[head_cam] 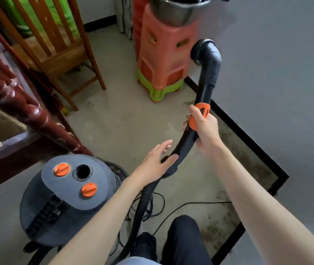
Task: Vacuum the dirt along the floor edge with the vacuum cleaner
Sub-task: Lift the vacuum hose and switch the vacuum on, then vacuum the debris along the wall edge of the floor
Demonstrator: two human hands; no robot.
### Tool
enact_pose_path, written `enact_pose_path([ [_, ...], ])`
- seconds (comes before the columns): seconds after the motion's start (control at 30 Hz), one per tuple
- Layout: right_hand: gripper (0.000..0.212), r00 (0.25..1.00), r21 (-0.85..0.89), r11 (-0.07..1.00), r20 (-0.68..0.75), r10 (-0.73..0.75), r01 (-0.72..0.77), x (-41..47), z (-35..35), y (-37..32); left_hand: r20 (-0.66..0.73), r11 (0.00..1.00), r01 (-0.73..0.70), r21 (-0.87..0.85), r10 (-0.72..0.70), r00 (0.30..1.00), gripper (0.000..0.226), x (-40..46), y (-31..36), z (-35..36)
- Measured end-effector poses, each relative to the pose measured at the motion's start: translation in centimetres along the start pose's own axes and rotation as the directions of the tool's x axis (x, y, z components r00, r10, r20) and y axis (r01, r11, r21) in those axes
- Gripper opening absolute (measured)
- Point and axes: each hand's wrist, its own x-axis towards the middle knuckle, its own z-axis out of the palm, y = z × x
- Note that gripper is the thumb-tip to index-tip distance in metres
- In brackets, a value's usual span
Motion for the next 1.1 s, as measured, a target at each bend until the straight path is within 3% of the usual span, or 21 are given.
enact_pose_path([
  [0.17, 0.021, 0.998, 0.156, 0.986, -0.028, -0.061, 0.064, -0.5, -5.2, -5.1, 0.024, 0.982, -0.185, 0.026, 0.184, 0.983, 0.014, 3.1, 6.4, 3.0],
  [0.33, 0.019, 0.994, 0.234, 0.966, -0.051, -0.1, 0.11, 1.2, -9.7, -8.1, 0.057, 0.961, -0.273, 0.03, 0.272, 0.961, 0.012, 6.8, 10.4, 5.1],
  [0.57, 0.024, 0.99, 0.271, 0.956, 0.05, -0.13, 0.112, 10.3, -13.7, -9.8, 0.137, 0.979, -0.178, 0.097, 0.164, 0.977, 0.014, 15.5, 13.2, 6.7],
  [0.8, 0.022, 0.985, 0.391, 0.913, 0.161, 0.053, -0.114, 24.6, -18.5, -12.5, 0.156, 0.989, -0.079, 0.128, 0.059, 0.986, 0.014, 28.8, 16.4, 8.4],
  [1.1, 0.017, 0.976, 0.173, 0.984, 0.216, 0.006, -0.044, 37.1, -20.0, -15.9, 0.166, 0.993, -0.084, 0.082, 0.07, 0.984, 0.019, 42.7, 19.5, 7.4],
])
